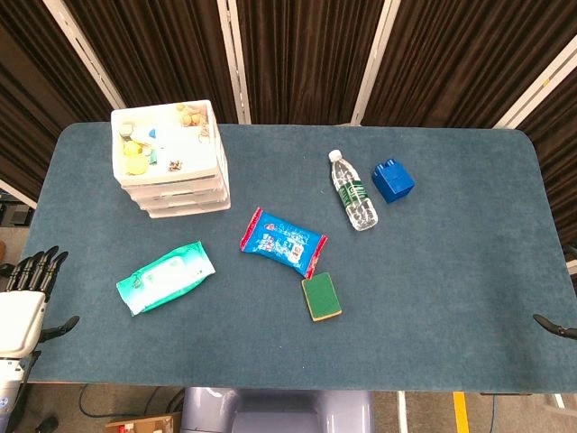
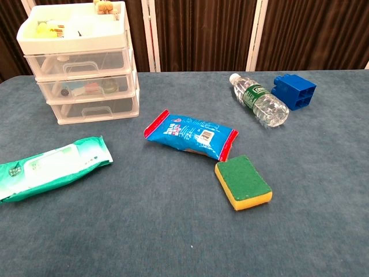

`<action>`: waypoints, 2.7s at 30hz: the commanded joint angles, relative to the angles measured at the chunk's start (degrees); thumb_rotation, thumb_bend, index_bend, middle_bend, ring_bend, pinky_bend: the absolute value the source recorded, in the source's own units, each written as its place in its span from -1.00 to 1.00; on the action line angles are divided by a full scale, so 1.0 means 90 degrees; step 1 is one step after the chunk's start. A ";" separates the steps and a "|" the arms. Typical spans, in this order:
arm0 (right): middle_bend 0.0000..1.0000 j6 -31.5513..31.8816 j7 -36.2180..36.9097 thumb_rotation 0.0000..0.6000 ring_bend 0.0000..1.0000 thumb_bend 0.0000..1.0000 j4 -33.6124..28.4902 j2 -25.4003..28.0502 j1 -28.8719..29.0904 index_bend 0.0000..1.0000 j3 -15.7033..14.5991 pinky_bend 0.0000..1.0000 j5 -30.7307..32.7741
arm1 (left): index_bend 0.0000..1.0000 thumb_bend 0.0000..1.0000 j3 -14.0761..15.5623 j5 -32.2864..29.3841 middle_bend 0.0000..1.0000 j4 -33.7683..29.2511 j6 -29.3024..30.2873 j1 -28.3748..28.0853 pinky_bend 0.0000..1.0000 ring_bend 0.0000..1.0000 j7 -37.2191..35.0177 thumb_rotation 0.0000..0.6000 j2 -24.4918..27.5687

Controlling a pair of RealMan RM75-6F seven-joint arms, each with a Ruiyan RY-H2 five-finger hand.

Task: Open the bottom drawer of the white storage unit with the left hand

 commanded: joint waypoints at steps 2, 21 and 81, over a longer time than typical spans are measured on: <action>-1.00 0.0002 0.0004 1.00 -1.00 -0.72 0.0002 0.0001 -0.0001 -1.00 0.0001 -1.00 -0.0001 | -0.98 -0.78 -0.0002 0.0006 -1.00 -0.0001 0.0006 0.0000 -0.85 -1.00 0.0009 1.00 0.0003; -1.00 -0.0062 0.0117 1.00 -1.00 -0.72 -0.0014 0.0029 0.0005 -1.00 -0.0006 -1.00 0.0029 | -0.74 0.04 -0.0321 -0.0508 0.20 -0.0397 -0.0335 -0.0217 0.28 0.07 -0.0553 1.00 -0.0162; -1.00 -0.0370 0.0822 1.00 -1.00 -0.72 -0.0056 0.0157 0.0133 -1.00 0.0012 -1.00 0.0116 | -0.79 0.47 -0.3150 -0.7665 0.87 0.1383 -0.3124 -0.4122 0.76 0.79 -0.0606 1.00 -0.3415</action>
